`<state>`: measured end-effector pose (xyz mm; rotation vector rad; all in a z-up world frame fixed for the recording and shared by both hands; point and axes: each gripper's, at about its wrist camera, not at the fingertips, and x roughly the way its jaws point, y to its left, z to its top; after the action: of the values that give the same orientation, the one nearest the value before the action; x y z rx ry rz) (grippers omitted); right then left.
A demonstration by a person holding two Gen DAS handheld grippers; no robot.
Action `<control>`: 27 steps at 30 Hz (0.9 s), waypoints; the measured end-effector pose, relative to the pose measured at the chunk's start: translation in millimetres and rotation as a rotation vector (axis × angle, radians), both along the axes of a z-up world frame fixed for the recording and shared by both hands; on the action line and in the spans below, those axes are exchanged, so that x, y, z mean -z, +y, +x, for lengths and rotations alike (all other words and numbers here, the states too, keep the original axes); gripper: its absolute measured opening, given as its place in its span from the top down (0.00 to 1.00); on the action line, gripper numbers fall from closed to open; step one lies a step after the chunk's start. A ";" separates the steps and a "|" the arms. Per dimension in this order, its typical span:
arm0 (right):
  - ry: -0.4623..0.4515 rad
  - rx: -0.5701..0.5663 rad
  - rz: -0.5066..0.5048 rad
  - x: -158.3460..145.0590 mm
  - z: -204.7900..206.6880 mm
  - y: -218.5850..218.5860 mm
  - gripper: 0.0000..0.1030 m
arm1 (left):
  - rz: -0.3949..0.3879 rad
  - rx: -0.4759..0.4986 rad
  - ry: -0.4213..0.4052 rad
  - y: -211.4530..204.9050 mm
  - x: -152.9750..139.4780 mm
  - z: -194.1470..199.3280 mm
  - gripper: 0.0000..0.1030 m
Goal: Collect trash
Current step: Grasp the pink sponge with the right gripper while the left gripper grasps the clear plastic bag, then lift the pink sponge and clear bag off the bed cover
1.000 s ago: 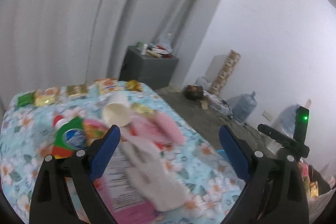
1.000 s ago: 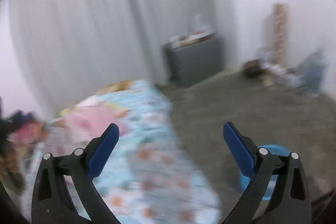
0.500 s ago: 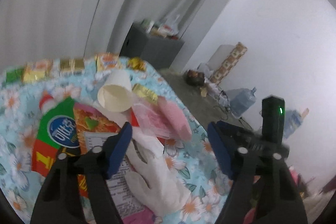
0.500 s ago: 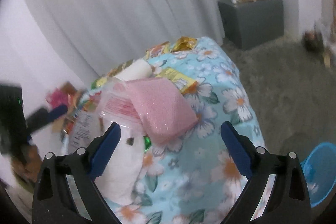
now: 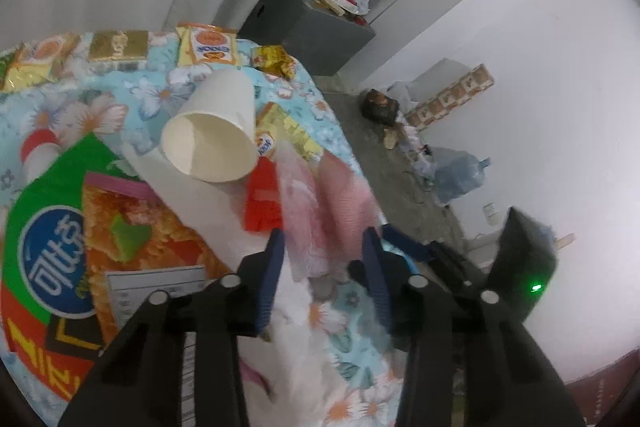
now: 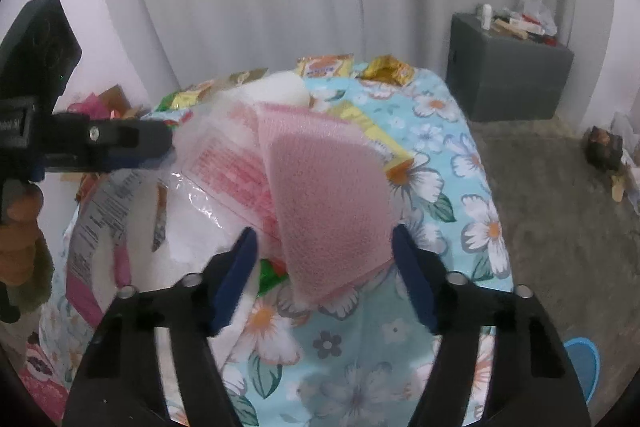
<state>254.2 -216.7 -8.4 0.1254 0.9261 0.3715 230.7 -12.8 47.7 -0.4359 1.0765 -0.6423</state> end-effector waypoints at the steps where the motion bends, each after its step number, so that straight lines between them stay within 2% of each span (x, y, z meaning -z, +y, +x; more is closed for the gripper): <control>1: 0.004 0.002 0.010 0.8 -1.3 -2.5 0.47 | -0.023 0.003 0.007 0.1 -0.3 0.9 0.67; 3: 0.016 0.017 0.046 2.3 -1.3 -9.0 0.52 | -0.048 0.009 0.015 -0.3 -1.9 1.5 0.69; 7: 0.033 0.054 0.115 4.0 1.0 -23.3 0.59 | -0.048 0.018 0.017 -4.4 -4.5 0.1 0.70; 10: 0.042 0.070 0.146 4.5 2.1 -29.4 0.61 | -0.014 0.020 0.015 -10.2 -2.7 0.6 0.71; 13: 0.049 0.072 0.155 5.4 3.2 -29.9 0.62 | 0.034 0.028 0.007 -17.5 0.7 0.4 0.76; 15: 0.043 0.070 0.150 5.0 0.9 -28.9 0.67 | 0.047 0.030 0.005 -19.8 3.1 0.5 0.86; 17: 0.043 0.066 0.157 4.9 -0.3 -28.4 0.79 | 0.059 0.029 -0.007 -22.0 2.5 -0.1 0.90; 18: 0.044 0.067 0.162 4.7 -0.9 -29.2 0.79 | 0.063 0.028 -0.015 -22.5 1.8 -0.3 0.92; 19: 0.043 0.071 0.166 4.3 -2.0 -30.3 0.82 | 0.065 0.027 -0.025 -22.9 0.6 -1.3 0.92; 20: 0.086 0.077 0.190 3.8 -3.1 -31.3 0.84 | 0.066 0.027 -0.033 -23.4 -0.5 -2.1 0.92; 25: 0.078 0.082 0.212 -0.7 -7.9 -37.7 0.91 | 0.073 0.026 -0.075 -22.3 -8.4 -8.5 0.94; 27: 0.081 0.081 0.230 -2.3 -10.1 -41.1 1.00 | 0.070 0.025 -0.081 -19.6 -10.6 -11.1 0.94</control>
<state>244.1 -257.8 -6.1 0.3897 0.9532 0.3986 219.6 -32.4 58.3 -0.3336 1.0250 -0.6368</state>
